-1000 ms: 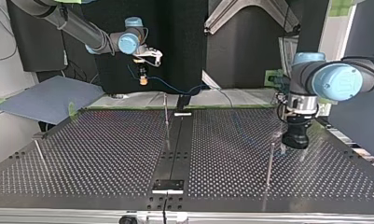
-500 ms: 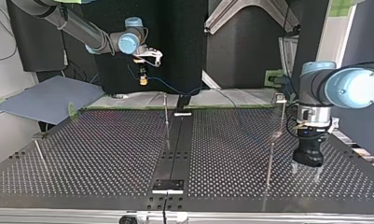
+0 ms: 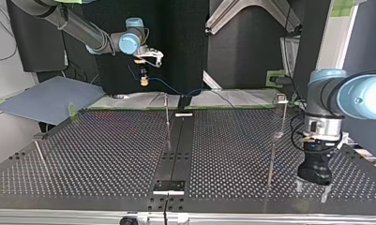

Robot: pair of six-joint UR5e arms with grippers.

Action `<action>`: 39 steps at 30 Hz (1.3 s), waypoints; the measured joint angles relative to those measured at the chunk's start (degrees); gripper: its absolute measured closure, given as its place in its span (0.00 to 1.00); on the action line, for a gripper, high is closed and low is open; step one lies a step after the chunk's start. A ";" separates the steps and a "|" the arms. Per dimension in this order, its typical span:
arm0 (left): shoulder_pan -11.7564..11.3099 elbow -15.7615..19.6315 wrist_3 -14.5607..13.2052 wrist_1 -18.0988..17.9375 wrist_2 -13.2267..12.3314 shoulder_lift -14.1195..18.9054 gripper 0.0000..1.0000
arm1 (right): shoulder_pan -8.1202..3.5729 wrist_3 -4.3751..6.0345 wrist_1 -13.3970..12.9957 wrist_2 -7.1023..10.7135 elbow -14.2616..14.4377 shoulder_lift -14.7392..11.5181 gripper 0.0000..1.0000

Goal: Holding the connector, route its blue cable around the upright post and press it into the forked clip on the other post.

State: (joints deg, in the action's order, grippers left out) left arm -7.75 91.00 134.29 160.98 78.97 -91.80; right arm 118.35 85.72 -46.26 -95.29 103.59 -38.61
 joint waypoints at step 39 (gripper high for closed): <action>0.68 -0.84 -1.15 0.01 -0.52 -5.72 0.00 | 0.03 0.24 0.36 0.08 0.02 0.06 1.00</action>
State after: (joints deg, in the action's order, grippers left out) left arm -7.08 90.17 133.14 161.00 78.45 -97.51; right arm 118.38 85.97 -45.90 -95.20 103.60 -38.55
